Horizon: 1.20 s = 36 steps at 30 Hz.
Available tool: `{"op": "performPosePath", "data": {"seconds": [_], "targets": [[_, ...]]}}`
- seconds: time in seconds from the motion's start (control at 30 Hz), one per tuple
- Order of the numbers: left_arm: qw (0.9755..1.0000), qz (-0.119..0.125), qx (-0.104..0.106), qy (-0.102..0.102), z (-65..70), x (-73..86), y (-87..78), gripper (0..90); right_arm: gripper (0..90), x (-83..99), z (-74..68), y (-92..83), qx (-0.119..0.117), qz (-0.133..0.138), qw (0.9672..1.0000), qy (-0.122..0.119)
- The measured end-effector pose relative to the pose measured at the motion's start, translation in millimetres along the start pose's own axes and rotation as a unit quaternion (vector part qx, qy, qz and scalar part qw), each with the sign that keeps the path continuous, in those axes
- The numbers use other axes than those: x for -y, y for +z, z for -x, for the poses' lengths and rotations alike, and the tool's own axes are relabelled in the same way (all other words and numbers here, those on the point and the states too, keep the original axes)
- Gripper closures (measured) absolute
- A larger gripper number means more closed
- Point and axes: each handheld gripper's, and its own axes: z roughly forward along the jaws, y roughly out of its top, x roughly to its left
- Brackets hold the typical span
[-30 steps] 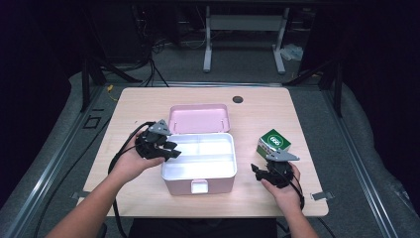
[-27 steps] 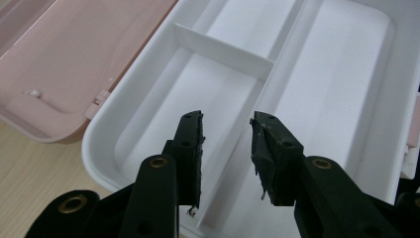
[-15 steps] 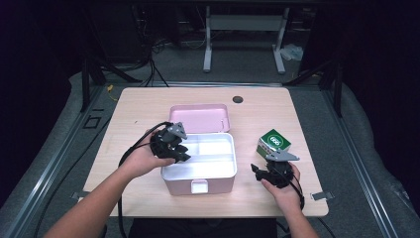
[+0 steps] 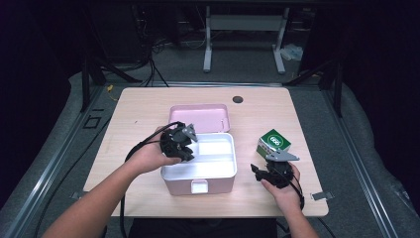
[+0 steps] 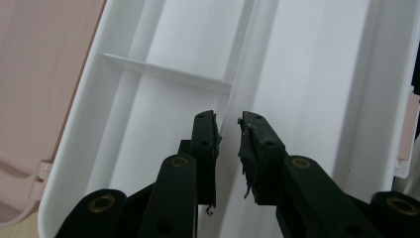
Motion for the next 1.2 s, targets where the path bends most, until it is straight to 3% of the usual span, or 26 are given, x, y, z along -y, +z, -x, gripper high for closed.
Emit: {"op": "performPosePath", "data": {"seconds": [0.2, 0.27, 0.53, 0.73, 0.9, 1.03, 1.1, 1.17, 1.2], "targets": [[0.9991, -0.033, -0.01, 0.025, 1.7, -8.8, 2.3, 79.4, 35.3, 0.1, -0.2, 0.2, 0.001, 0.001, 1.0, 0.001], [0.9989, -0.037, -0.011, 0.026, 2.1, -9.9, 2.7, 81.0, 35.3, 0.1, -0.1, 0.1, 0.0, 0.0, 1.0, 0.001], [0.996, -0.071, -0.014, 0.051, 2.8, -19.1, 5.2, 82.7, 35.3, 0.2, -0.3, 0.7, 0.0, 0.001, 1.0, 0.0], [0.9921, -0.102, -0.01, 0.072, 3.0, -27.4, 8.8, 82.9, 35.3, 0.1, -0.3, 0.4, 0.001, 0.001, 1.0, 0.0], [0.9904, -0.114, -0.008, 0.079, 3.2, -32.9, 14.1, 84.9, 35.3, -0.2, -0.1, -0.1, -0.001, 0.0, 1.0, -0.001], [0.9871, -0.128, -0.007, 0.096, 4.8, -39.5, 21.5, 85.4, 35.3, -0.1, -0.2, -0.1, 0.0, 0.003, 1.0, 0.0], [0.9843, -0.14, -0.003, 0.107, 4.7, -42.3, 23.6, 85.3, 35.3, 0.0, -0.2, -0.1, -0.001, 0.004, 1.0, 0.0], [0.9835, -0.143, -0.003, 0.11, 4.6, -43.5, 24.9, 85.4, 35.3, 0.0, -0.2, -0.1, 0.0, 0.003, 1.0, 0.0], [0.982, -0.153, 0.002, 0.112, 4.6, -45.5, 27.0, 85.6, 35.3, 0.0, -0.2, -0.1, 0.0, 0.003, 1.0, 0.0]]}}
